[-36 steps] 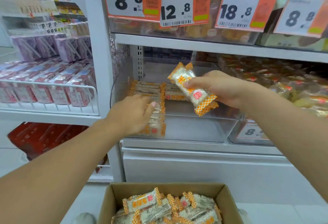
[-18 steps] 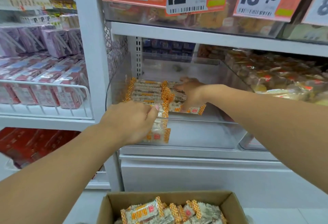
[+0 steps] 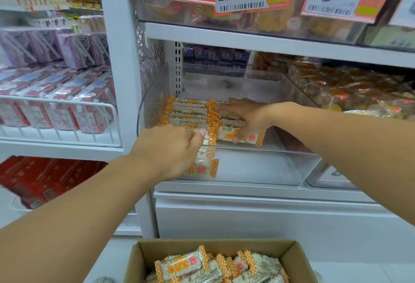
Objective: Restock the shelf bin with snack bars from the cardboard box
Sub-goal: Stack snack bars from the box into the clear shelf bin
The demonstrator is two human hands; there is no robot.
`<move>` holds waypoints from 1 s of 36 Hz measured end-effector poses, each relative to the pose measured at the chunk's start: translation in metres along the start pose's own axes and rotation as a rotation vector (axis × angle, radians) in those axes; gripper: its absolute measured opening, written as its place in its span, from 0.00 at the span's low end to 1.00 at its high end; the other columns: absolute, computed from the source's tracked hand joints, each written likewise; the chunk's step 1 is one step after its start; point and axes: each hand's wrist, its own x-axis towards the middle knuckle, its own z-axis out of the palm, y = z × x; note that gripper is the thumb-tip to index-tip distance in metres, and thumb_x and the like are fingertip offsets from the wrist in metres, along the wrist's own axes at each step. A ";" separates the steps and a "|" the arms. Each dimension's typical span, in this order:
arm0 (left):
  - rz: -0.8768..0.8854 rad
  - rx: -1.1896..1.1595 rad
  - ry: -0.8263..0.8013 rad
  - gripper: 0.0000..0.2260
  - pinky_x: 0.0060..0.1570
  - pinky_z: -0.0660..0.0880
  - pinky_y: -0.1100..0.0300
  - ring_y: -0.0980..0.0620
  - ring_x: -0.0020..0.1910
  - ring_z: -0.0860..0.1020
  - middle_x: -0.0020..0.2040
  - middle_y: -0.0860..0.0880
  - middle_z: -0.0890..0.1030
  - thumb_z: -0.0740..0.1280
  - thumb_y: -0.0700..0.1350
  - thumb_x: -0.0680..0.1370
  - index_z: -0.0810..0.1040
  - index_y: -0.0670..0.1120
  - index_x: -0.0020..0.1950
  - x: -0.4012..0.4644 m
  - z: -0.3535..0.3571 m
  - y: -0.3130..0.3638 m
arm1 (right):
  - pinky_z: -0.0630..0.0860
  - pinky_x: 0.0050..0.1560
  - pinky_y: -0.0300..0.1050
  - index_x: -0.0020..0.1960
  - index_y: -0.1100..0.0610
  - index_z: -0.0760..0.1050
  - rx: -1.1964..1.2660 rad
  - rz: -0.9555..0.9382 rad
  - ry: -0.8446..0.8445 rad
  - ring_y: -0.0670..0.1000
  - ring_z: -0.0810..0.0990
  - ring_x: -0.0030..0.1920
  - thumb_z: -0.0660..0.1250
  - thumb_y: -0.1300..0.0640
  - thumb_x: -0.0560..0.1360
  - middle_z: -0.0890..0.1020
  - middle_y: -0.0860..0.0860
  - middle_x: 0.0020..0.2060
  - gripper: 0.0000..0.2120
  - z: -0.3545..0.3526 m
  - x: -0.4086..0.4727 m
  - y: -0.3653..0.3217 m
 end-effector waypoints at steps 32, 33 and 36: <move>-0.013 -0.006 0.010 0.26 0.43 0.72 0.52 0.43 0.40 0.75 0.34 0.51 0.72 0.46 0.60 0.84 0.67 0.48 0.33 0.002 -0.001 0.000 | 0.56 0.79 0.52 0.79 0.61 0.59 0.954 0.419 -0.038 0.55 0.55 0.80 0.76 0.65 0.72 0.58 0.54 0.80 0.41 0.025 0.007 -0.005; -0.010 -0.001 0.010 0.26 0.43 0.71 0.52 0.43 0.40 0.75 0.34 0.51 0.72 0.46 0.60 0.84 0.67 0.48 0.33 0.002 0.000 0.000 | 0.57 0.78 0.52 0.79 0.61 0.59 0.981 0.417 -0.054 0.55 0.57 0.80 0.77 0.65 0.71 0.59 0.54 0.80 0.42 0.024 0.005 -0.002; -0.002 0.018 0.012 0.25 0.42 0.70 0.52 0.43 0.40 0.75 0.35 0.51 0.73 0.46 0.59 0.84 0.68 0.48 0.35 0.002 0.001 0.000 | 0.59 0.76 0.50 0.78 0.61 0.61 1.020 0.403 -0.099 0.55 0.60 0.78 0.77 0.65 0.72 0.61 0.53 0.79 0.40 0.021 0.002 0.006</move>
